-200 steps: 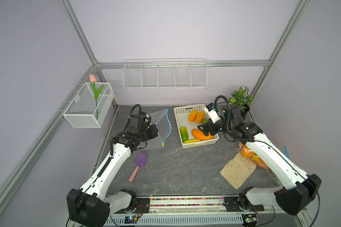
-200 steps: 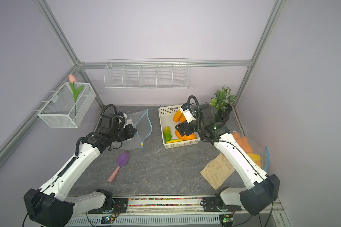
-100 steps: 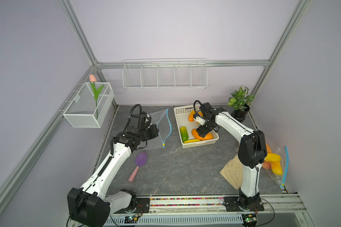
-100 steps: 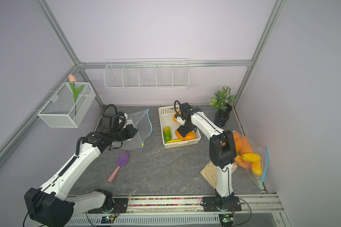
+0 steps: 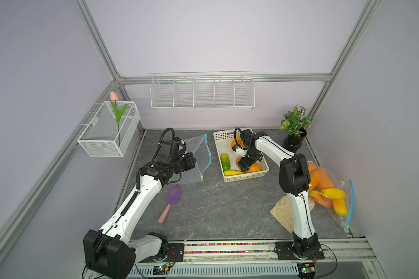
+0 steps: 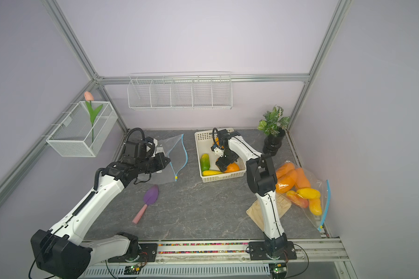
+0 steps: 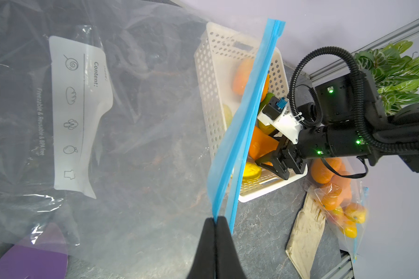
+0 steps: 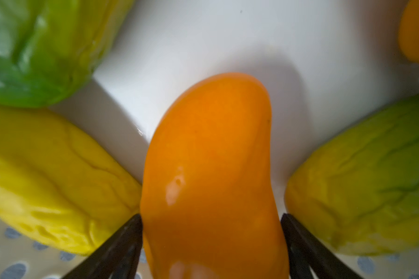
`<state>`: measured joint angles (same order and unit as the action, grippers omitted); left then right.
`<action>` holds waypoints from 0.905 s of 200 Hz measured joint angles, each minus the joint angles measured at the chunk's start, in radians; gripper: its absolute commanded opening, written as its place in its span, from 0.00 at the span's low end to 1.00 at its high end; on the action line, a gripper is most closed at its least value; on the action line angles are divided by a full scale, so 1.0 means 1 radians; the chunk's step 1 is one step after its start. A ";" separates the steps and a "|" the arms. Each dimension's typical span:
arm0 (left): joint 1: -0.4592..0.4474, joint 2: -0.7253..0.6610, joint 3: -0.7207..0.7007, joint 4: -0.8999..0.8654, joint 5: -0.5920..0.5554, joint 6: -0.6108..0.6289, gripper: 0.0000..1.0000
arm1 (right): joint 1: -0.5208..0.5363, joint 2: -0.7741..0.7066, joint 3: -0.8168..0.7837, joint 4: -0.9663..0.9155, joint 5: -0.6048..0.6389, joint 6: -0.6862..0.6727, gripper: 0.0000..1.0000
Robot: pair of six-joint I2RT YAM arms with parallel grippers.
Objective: Place the mango in a zip-top bag and seal the zipper
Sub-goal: Pick up the mango from the basket.
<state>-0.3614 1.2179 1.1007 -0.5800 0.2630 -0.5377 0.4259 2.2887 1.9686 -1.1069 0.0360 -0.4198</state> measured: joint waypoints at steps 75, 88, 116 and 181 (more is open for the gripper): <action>0.000 0.010 -0.008 0.005 0.018 -0.003 0.00 | -0.004 0.007 0.071 0.005 -0.024 0.048 0.50; 0.000 0.009 -0.005 0.005 0.024 -0.007 0.00 | -0.007 -0.039 0.049 0.035 -0.046 0.080 0.41; 0.000 -0.001 0.009 0.006 0.031 -0.023 0.00 | -0.012 -0.224 -0.034 0.144 -0.103 0.166 0.26; 0.000 -0.011 0.046 0.040 0.085 -0.079 0.00 | 0.065 -0.739 -0.537 0.838 -0.232 0.509 0.18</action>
<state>-0.3614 1.2064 1.1469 -0.5396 0.3481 -0.6163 0.4908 1.5497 1.4315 -0.2687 -0.1963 0.0887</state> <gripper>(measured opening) 0.038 0.562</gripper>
